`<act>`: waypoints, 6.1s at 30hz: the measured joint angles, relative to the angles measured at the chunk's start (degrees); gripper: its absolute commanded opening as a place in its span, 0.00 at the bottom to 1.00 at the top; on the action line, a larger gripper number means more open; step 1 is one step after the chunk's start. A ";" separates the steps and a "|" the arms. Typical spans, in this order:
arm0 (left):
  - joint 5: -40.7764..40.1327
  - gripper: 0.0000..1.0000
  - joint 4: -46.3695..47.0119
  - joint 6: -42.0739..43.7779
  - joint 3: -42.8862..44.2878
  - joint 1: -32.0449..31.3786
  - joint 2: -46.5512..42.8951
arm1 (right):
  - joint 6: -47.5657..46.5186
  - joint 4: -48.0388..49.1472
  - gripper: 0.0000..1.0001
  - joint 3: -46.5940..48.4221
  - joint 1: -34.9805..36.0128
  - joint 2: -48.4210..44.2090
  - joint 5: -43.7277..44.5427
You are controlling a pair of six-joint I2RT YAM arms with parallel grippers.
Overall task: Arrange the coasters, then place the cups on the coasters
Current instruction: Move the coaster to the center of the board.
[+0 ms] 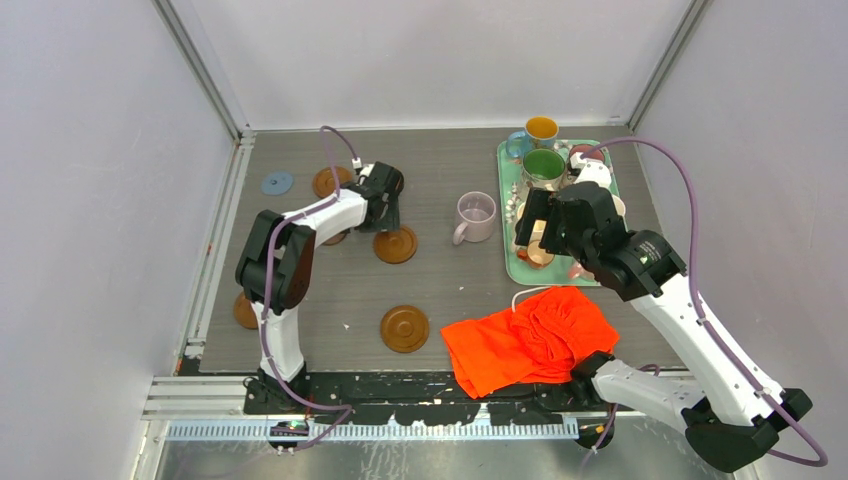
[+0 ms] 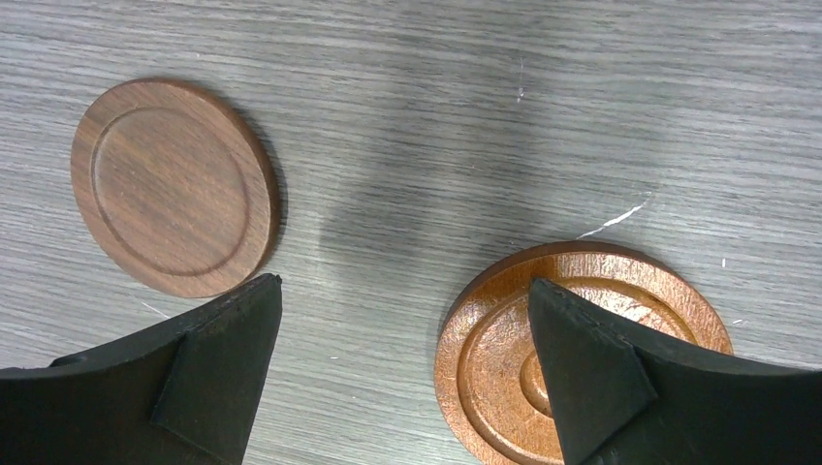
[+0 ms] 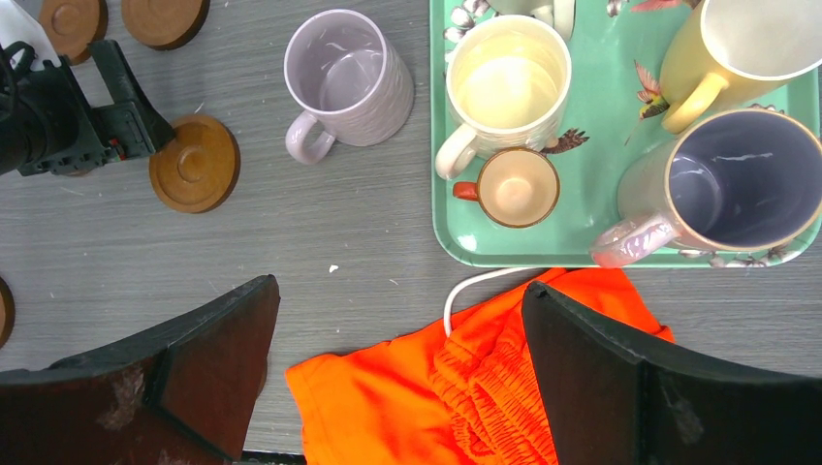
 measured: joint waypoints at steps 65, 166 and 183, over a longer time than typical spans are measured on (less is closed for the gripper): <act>7.67 1.00 0.39 -8.52 -26.51 6.47 -32.57 | 0.00 -0.70 1.00 0.00 0.00 -0.57 -3.06; 11.37 1.00 7.15 -18.40 -41.24 12.07 -46.82 | 3.06 3.08 1.00 -2.82 2.40 3.72 -5.97; 8.70 1.00 1.92 -22.36 -37.59 -20.24 -43.89 | 3.08 2.80 1.00 -2.99 2.40 2.64 -3.32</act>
